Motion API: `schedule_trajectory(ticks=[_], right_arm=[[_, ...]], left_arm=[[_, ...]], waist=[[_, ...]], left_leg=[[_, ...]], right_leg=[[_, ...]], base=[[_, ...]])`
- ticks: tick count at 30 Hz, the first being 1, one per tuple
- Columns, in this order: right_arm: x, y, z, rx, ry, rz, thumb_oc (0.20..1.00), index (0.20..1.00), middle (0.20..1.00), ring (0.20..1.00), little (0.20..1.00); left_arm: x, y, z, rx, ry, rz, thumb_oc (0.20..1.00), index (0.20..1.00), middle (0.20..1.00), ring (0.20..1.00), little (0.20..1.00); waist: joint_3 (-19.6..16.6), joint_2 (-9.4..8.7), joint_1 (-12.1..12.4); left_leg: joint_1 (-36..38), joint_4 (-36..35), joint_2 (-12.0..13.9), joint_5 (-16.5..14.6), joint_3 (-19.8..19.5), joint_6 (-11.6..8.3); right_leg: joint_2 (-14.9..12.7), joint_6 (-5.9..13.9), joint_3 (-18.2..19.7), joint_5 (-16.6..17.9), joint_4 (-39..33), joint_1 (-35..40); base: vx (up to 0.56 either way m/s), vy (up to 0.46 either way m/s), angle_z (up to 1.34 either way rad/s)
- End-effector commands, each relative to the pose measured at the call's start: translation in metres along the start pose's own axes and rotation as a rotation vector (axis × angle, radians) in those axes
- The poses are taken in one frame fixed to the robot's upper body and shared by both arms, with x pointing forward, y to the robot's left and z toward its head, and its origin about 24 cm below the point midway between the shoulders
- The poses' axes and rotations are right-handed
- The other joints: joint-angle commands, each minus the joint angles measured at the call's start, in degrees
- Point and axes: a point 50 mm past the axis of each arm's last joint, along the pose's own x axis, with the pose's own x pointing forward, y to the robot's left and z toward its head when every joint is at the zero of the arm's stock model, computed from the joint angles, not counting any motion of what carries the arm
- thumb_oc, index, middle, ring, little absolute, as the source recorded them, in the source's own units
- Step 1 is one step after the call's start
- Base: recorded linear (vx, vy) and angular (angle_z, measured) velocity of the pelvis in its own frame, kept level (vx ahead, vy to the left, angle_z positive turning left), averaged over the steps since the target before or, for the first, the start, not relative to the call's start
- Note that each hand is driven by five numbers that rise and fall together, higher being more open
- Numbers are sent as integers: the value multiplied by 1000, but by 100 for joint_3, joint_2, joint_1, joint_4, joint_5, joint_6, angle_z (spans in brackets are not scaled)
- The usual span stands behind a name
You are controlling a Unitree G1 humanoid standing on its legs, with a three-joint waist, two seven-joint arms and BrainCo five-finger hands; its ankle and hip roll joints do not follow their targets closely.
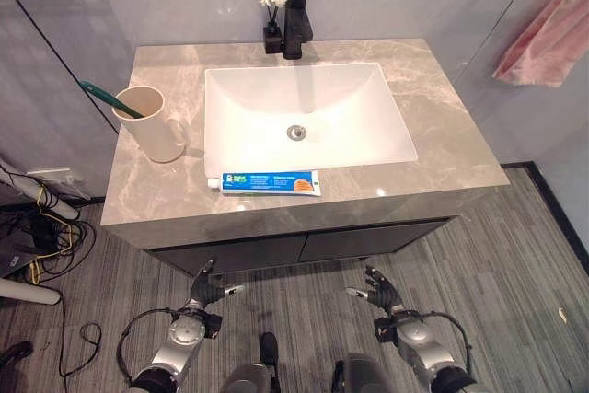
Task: Put brush and paste in cup on sink, flatten towel.
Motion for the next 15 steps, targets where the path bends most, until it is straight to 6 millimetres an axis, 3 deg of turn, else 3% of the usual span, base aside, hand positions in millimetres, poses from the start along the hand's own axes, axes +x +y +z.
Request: schedule_trajectory(ticks=[1,3,6,9,12,13,14,15], right_arm=[[-1,-4,11,-26,-69,5,1000,1000,1000,1000,1000],[-1,-5,10,-29,-68,2,1000,1000,1000,1000,1000],[-2,-8,4,-49,-44,-5,1000,1000,1000,1000,1000],[-1,-23,3,-64,-29,-45,1000,1000,1000,1000,1000],[-2,-40,2,-53,-24,-103,1000,1000,1000,1000,1000],[-3,-46,-3,-25,-3,-131,1000,1000,1000,1000,1000],[-6,-57,-17,17,61,-184,1000,1000,1000,1000,1000],[-6,-56,-17,19,61,-183,1000,1000,1000,1000,1000]], left_arm=[[2,-5,8,42,-60,-16,1000,1000,1000,1000,1000],[3,-2,11,97,-82,-18,1000,1000,1000,1000,1000],[-2,-2,6,144,-93,-33,1000,1000,1000,1000,1000],[-12,6,3,105,-124,-10,1000,1000,1000,1000,1000],[-28,25,10,191,-240,-15,1000,1000,1000,1000,1000],[-33,30,9,215,-260,-18,1000,1000,1000,1000,1000],[-42,45,21,314,-354,-37,1000,1000,1000,1000,1000],[-43,46,21,315,-353,-36,1000,1000,1000,1000,1000]], waist=[[-92,-94,-141],[-63,-235,-186],[-149,-326,-61],[-230,-279,81],[-210,-212,282],[-203,-189,347],[-192,-118,493],[-196,-125,483]], left_leg=[[-382,206,132,174,-520,-503],[-377,403,83,7,-656,-554],[-383,414,93,-19,-654,-585],[-416,296,162,72,-799,-665],[-472,176,259,202,-1040,-818],[-491,137,286,225,-1108,-849],[-544,84,332,285,-1233,-921],[-548,84,333,286,-1244,-924]], right_leg=[[-89,-50,-117,1079,-1506,91],[-135,4,179,1255,-2163,215],[-125,32,86,1253,-2484,476],[-43,13,-142,1199,-2694,655],[26,-24,-372,1098,-2819,787],[37,-24,-440,1071,-2867,819],[65,-34,-571,1016,-2906,864],[67,-36,-583,1014,-2907,866]], base=[[124,-107,-9],[121,-123,22],[91,-115,63],[76,-141,6],[47,-162,32],[29,-207,51],[20,-144,41],[14,-162,43]])
